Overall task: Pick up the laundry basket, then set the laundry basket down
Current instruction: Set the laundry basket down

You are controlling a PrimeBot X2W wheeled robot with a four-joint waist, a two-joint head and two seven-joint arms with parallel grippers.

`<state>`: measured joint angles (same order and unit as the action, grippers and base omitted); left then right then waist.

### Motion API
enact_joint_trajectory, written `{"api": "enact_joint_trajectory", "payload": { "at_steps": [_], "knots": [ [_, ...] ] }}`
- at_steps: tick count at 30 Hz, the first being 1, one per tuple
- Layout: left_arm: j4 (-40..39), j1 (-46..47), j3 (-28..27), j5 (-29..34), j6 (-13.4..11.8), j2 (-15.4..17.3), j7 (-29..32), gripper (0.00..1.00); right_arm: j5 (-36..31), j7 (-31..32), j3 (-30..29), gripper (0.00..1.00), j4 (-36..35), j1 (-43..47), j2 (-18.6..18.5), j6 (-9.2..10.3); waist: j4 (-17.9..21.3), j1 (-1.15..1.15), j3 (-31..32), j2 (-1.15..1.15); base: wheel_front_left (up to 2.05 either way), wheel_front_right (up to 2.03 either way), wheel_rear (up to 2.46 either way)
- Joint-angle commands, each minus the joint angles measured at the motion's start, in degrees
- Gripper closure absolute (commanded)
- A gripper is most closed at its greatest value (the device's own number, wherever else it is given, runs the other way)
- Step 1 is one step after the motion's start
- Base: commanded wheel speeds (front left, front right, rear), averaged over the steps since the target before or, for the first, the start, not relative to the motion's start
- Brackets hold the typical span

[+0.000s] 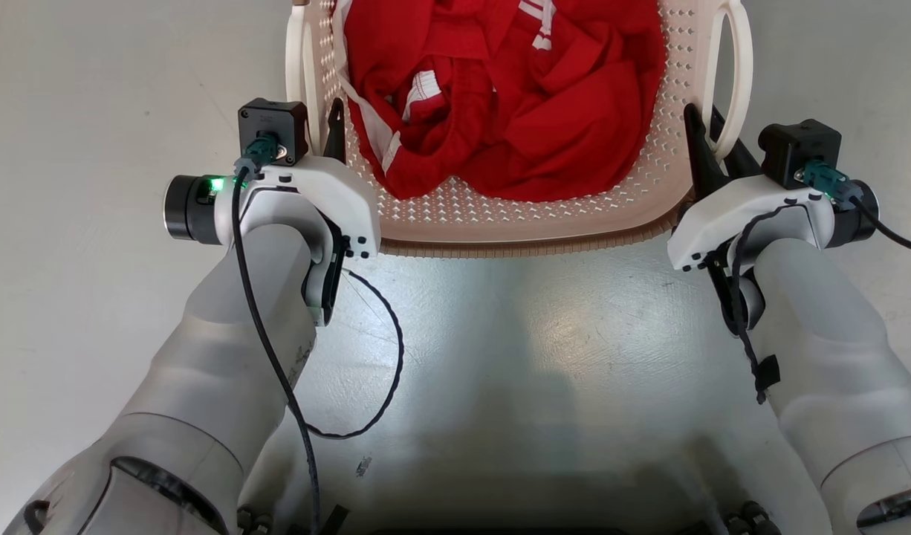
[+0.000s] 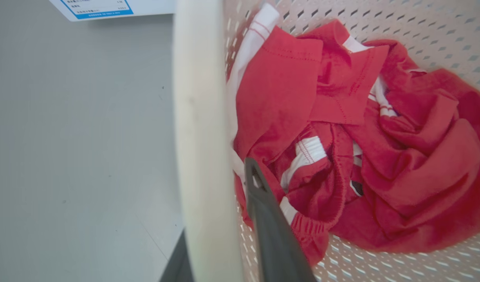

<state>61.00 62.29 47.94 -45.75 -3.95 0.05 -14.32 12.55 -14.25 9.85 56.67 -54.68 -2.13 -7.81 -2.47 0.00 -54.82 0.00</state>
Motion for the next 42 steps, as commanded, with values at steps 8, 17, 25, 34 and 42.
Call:
{"api": "enact_joint_trajectory", "payload": {
  "at_steps": [8, 17, 25, 34, 42],
  "knots": [
    [0.31, 0.37, 0.64, 0.65, 0.41, 2.83, -0.68, 1.00, 1.11, -0.74, 1.26, 1.00, -0.86, 1.76, -0.75, 0.32, 0.16, 0.00, -0.29, 0.00, 0.00, 0.00, 0.00],
    [1.07, 0.76, 1.50, 0.20, 0.53, 2.83, -0.68, 1.00, 1.78, -0.74, 2.11, 1.00, -1.06, 2.07, -0.75, 0.32, 0.34, 0.00, -0.65, 0.00, 0.00, 0.00, 0.00],
    [1.97, 1.22, 2.47, -0.30, 0.63, 2.83, -0.68, 1.00, 3.37, -0.74, 3.73, 1.00, -1.18, 2.60, -0.75, 0.32, 0.54, 0.00, -0.89, 0.00, 0.00, 0.00, 0.00],
    [2.74, 1.71, 3.33, -0.88, 0.73, 2.83, -0.68, 1.00, 4.55, -0.74, 4.66, 1.00, -0.93, 2.70, -0.75, 0.32, 0.74, 0.00, -1.27, 0.00, 0.00, 0.00, 0.00],
    [2.97, 2.15, 3.79, -1.17, 0.67, 2.83, -0.68, 1.00, 4.72, -0.74, 4.79, 1.00, -0.87, 2.49, -0.75, 0.32, 0.82, 0.00, -1.65, 0.00, 0.00, 0.00, 0.00]
  ]
}}
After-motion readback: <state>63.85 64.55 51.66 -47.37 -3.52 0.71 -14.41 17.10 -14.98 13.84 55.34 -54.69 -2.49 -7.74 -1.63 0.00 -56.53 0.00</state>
